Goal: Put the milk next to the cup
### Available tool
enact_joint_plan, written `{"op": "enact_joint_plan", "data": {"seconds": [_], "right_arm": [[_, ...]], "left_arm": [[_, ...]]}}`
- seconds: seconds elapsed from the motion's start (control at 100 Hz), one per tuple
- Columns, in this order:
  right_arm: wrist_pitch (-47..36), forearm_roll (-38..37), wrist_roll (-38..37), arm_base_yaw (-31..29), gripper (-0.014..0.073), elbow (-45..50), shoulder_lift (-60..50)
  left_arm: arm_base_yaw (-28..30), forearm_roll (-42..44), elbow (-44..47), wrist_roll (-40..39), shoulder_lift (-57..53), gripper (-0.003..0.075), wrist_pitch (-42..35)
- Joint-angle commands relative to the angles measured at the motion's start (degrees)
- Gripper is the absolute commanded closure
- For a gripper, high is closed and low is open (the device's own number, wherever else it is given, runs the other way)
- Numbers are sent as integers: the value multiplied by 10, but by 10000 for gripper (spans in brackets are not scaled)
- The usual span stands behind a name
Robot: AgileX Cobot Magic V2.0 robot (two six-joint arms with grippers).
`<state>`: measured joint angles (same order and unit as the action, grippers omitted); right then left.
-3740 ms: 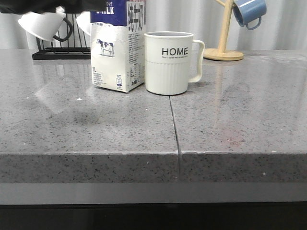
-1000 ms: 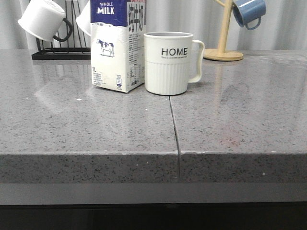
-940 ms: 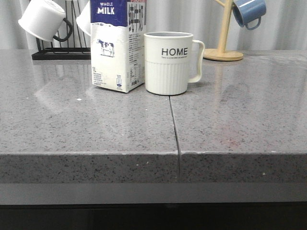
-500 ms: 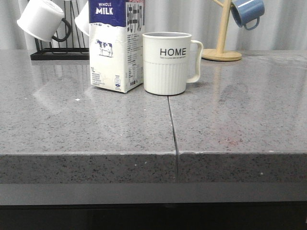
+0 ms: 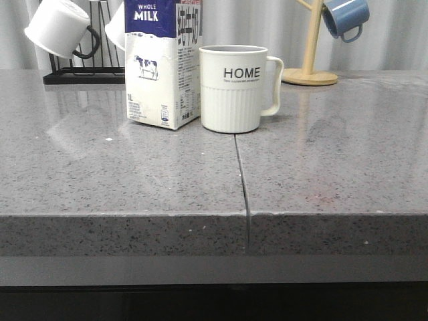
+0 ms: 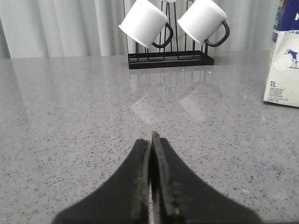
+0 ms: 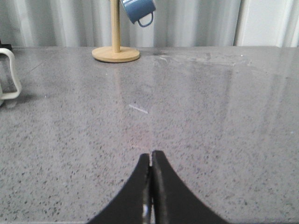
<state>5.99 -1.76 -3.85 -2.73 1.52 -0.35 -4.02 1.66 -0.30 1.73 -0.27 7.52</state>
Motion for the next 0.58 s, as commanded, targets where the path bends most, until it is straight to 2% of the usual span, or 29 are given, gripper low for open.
{"op": "enact_joint_plan", "data": {"seconds": [0.0, 0.57], "right_arm": [[-29, 2, 7, -4, 658, -4, -14], [-36, 2, 6, -4, 658, -4, -14]], "left_arm": [[0, -6, 26, -2, -18, 741, -44], [0, -6, 26, -2, -18, 741, -44]]}}
